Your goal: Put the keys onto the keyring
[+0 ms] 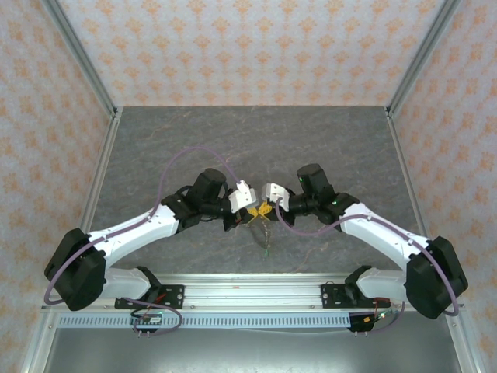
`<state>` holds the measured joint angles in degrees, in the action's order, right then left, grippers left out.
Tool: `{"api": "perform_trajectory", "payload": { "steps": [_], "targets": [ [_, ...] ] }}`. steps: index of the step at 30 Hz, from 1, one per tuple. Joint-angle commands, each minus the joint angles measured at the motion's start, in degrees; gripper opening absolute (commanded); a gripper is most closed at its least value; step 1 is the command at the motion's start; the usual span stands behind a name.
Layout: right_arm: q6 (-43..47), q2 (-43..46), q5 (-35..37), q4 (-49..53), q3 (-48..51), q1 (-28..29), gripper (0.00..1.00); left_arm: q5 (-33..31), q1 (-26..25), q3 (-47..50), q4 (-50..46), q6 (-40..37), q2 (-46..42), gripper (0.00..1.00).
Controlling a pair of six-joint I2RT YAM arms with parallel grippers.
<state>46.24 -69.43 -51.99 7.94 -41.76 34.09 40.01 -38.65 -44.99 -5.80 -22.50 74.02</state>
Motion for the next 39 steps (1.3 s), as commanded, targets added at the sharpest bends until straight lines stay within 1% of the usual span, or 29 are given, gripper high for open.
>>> {"api": "perform_trajectory", "payload": {
  "steps": [1,3,7,11,16,18,19,20,22,23,26,28,30,32,35,39],
  "targets": [
    [-1.3,0.9,1.6,-3.8,3.2,-0.1,0.04,-0.4,-0.3,0.6,2.8,1.3,-2.4,0.00],
    [-3.5,0.5,1.2,-8.6,5.9,-0.5,0.09,0.5,-0.3,1.3,4.3,2.2,-2.9,0.00],
    [-8.4,-0.3,-0.5,-17.4,9.7,-0.9,0.13,1.7,-0.2,2.2,6.5,3.8,-3.3,0.00],
    [-9.9,-1.6,-1.8,-20.1,10.4,-0.9,0.13,2.2,-0.2,2.8,7.8,4.5,-3.7,0.00],
    [-12.5,-1.1,-3.1,-24.1,11.3,-0.9,0.13,2.8,-0.3,2.3,6.9,4.3,-3.2,0.00],
    [-12.4,-0.3,-2.0,-23.9,11.4,-0.9,0.15,2.4,-0.3,2.5,6.8,4.3,-3.3,0.00],
    [-12.0,0.3,-1.0,-23.1,11.4,-0.9,0.19,2.1,-0.3,2.6,6.8,4.3,-3.4,0.00],
    [-11.1,1.0,0.1,-21.6,11.4,-0.9,0.22,1.9,-0.3,2.6,6.6,4.2,-3.5,0.00],
    [-8.6,1.3,1.8,-16.9,10.7,-0.9,0.25,1.6,-0.3,2.6,6.3,4.0,-3.6,0.00],
    [-6.9,3.3,2.6,-13.8,10.0,-0.9,0.26,1.4,-0.3,2.6,6.1,3.9,-3.5,0.00],
    [-3.7,5.3,5.9,-8.0,9.1,-0.9,0.27,1.0,-0.3,2.5,5.7,3.5,-3.4,0.00],
    [-2.5,6.9,8.6,-6.0,8.9,-0.9,0.27,0.9,-0.3,2.5,5.6,3.3,-3.4,0.00],
    [-2.2,8.5,9.5,-5.7,8.8,-0.9,0.28,0.9,-0.3,2.2,5.3,3.2,-3.1,0.00],
    [-2.3,9.4,9.1,-5.7,8.3,-0.9,0.28,1.1,-0.3,1.9,4.9,3.0,-2.9,0.00],
    [-3.6,9.5,5.3,-6.6,7.1,-1.0,0.28,1.3,-0.3,1.9,4.9,2.8,-2.8,0.00],
    [-7.1,8.7,0.1,-12.7,7.1,-0.9,0.28,1.6,-0.3,1.7,4.6,2.8,-2.6,0.00]
  ]
}}
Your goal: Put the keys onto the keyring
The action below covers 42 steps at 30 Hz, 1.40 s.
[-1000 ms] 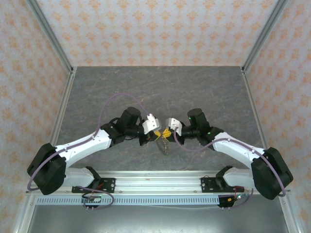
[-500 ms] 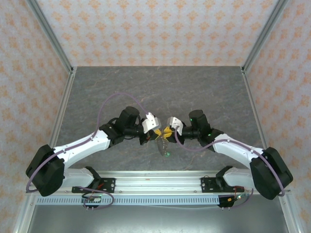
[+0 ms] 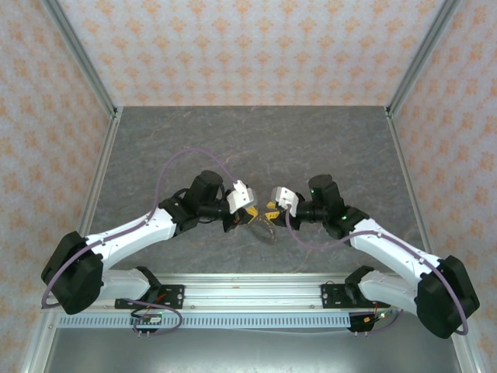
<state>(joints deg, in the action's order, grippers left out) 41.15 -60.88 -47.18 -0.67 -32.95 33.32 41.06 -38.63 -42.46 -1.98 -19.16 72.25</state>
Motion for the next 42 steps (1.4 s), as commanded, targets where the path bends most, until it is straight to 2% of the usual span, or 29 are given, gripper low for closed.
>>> {"api": "perform_trajectory", "payload": {
  "steps": [1,21,28,30,31,35,38,42],
  "targets": [
    [-2.1,-0.3,-5.5,-4.7,-1.9,-0.2,0.28,0.5,-0.3,-0.9,0.8,-0.5,-0.7,0.00],
    [1.2,-8.8,-9.1,-2.9,-4.9,-0.1,0.22,1.8,-0.3,-1.6,0.4,0.0,-1.3,0.00],
    [1.4,-9.9,-9.6,-3.3,-5.4,-0.2,0.11,3.0,-0.3,-1.9,0.8,0.3,-1.0,0.00],
    [1.2,-10.2,-9.8,-3.2,-5.6,-0.1,0.03,2.9,-0.3,-1.7,1.4,0.5,-1.1,0.00],
    [1.0,-10.3,-9.9,-2.9,-5.9,-0.2,0.00,2.5,-0.3,-1.9,0.9,0.5,-1.0,0.01],
    [1.5,-8.3,-8.3,0.0,-7.0,0.1,0.00,0.7,-0.3,-3.1,-3.5,-1.8,-0.3,0.15],
    [3.3,-7.2,-6.0,3.6,-8.1,0.7,0.00,-1.0,-0.2,-3.1,-5.5,-3.3,-0.1,0.20],
    [5.9,-4.5,-4.6,9.4,-10.3,1.4,0.00,-1.6,-0.3,-4.1,-7.1,-4.2,0.9,0.21]
  ]
}}
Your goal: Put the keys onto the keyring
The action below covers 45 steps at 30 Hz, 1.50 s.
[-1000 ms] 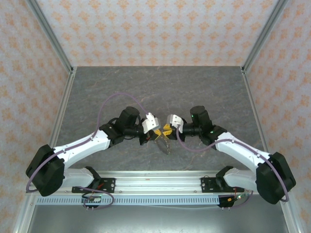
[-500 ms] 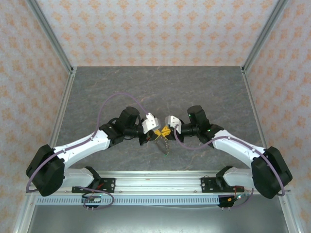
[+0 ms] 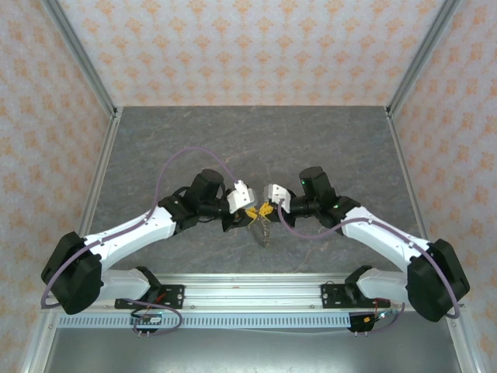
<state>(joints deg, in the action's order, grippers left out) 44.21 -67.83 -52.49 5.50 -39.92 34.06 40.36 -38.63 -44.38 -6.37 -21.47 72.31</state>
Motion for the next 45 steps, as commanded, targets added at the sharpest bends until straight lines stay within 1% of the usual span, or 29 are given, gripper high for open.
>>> {"api": "perform_trajectory", "payload": {
  "steps": [1,5,9,12,20,30,45],
  "targets": [
    [3.4,2.8,1.0,4.1,-3.8,0.9,0.00,-0.7,-0.3,-2.4,-2.7,-1.9,1.1,0.21],
    [4.5,3.2,3.5,6.8,-5.0,2.5,0.00,0.1,-0.3,-3.2,-2.9,-1.9,1.8,0.21],
    [5.7,2.6,6.1,8.9,-6.0,3.5,0.00,0.3,-0.3,-2.3,-0.6,-0.3,0.8,0.23],
    [6.1,2.5,7.5,9.2,-6.0,3.7,0.00,-1.4,-0.3,-0.6,1.9,0.9,-1.0,0.25],
    [6.5,2.4,8.2,9.1,-6.1,3.6,0.00,-5.6,-0.3,1.6,1.6,0.7,-3.9,0.27],
    [6.1,2.3,6.7,6.9,-5.6,3.6,0.00,-1.1,-0.3,-1.0,0.6,-0.1,-1.1,0.29],
    [4.7,0.6,6.2,5.2,-5.2,3.6,0.00,1.6,-0.3,-2.0,-0.7,-0.7,0.5,0.29]
  ]
}}
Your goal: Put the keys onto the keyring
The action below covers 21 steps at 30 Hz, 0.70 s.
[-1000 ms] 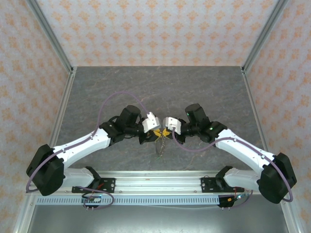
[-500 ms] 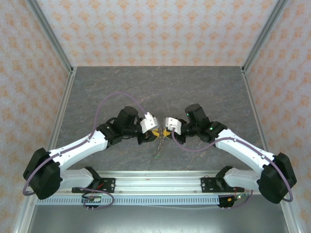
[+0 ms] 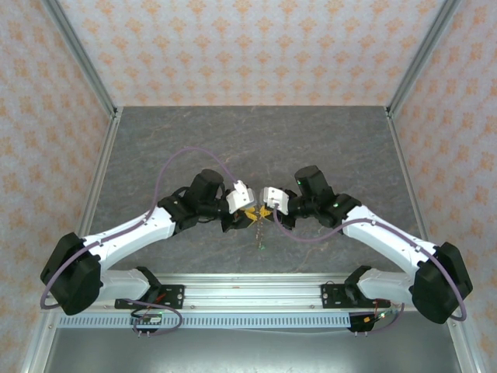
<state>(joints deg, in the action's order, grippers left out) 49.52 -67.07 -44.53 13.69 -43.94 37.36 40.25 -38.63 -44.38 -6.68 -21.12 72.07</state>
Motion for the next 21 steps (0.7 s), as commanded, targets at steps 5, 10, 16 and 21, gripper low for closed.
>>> {"api": "perform_trajectory", "payload": {
  "steps": [5,10,16,21],
  "targets": [
    [-1.0,0.1,-3.6,-4.1,-1.0,0.3,0.00,1.6,-0.3,-2.3,-0.3,-1.3,1.3,0.24],
    [-1.8,0.8,-4.9,-5.7,-0.4,0.3,0.00,1.8,-0.3,-3.4,-1.5,-2.0,2.2,0.14],
    [-2.5,1.7,-3.3,-6.6,1.2,0.3,0.00,0.3,-0.3,-2.8,-1.0,-2.1,1.4,0.00],
    [-3.5,2.5,-0.4,-7.9,4.1,0.1,0.06,-0.2,-0.3,-1.6,1.2,-1.3,-0.1,0.00]
  ]
}}
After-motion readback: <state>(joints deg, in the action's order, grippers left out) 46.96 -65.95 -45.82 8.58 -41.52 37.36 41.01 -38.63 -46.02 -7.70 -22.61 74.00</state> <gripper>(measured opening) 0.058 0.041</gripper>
